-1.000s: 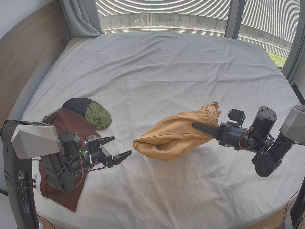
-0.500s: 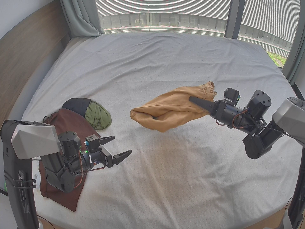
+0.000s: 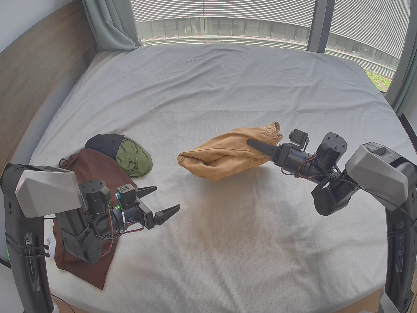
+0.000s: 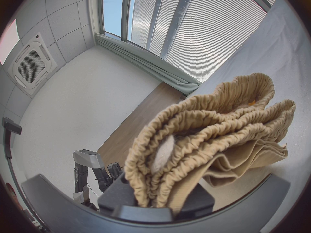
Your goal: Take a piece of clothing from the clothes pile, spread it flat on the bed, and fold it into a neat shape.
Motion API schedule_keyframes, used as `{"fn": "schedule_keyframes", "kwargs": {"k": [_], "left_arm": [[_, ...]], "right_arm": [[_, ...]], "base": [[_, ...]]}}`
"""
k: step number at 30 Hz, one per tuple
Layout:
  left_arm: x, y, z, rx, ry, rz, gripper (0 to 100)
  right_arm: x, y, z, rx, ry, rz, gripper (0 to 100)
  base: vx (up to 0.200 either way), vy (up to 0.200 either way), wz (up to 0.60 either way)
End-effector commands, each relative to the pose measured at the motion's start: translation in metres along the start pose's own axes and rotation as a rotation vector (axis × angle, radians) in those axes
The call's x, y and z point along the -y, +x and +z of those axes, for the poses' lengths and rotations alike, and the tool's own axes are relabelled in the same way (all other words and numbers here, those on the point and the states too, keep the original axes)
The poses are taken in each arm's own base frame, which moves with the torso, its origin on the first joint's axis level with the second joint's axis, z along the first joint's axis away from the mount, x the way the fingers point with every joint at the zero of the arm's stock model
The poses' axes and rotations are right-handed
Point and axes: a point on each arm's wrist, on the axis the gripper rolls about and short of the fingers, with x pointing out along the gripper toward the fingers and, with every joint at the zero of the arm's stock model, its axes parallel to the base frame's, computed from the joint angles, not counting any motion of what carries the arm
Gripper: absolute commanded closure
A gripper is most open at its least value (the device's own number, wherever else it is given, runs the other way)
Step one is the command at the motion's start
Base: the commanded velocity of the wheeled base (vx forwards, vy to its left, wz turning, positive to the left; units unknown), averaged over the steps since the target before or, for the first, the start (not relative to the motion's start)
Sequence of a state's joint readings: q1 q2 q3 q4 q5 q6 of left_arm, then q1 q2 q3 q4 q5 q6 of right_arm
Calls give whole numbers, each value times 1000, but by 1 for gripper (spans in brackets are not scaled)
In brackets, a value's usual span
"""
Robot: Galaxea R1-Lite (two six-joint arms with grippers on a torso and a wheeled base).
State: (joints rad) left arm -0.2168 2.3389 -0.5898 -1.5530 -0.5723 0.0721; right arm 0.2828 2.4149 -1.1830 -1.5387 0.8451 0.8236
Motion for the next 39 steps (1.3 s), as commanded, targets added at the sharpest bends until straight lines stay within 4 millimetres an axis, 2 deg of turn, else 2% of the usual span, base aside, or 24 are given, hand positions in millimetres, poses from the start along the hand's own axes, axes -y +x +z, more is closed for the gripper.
{"fn": "schedule_keyframes", "kwargs": {"k": [1, 7, 16, 27, 30, 34, 39], "left_arm": [[0, 0, -1, -3, -2, -1, 0], [0, 0, -1, -3, -2, -1, 0], [1, 0, -2, -5, -3, -3, 0], [2, 1, -3, -7, -3, -6, 0], [2, 1, -4, -11, -6, -6, 0], [1, 1, -4, -11, -6, -3, 0], [0, 1, -4, -9, -6, -1, 0]], "right_arm": [[16, -1, -15, -17, 30, -21, 100], [17, 2, -7, 1, 5, -8, 100], [20, 17, 28, 48, -62, 24, 100], [43, 29, 45, 86, -108, 38, 100], [52, 32, 42, 84, -100, 33, 100], [72, 30, 21, 59, -59, 6, 100], [84, 24, 3, 36, -19, -22, 100]], "base": [[0, 0, 0], [0, 0, 0], [0, 0, 0], [0, 0, 0], [0, 0, 0], [0, 0, 0], [0, 0, 0]]}}
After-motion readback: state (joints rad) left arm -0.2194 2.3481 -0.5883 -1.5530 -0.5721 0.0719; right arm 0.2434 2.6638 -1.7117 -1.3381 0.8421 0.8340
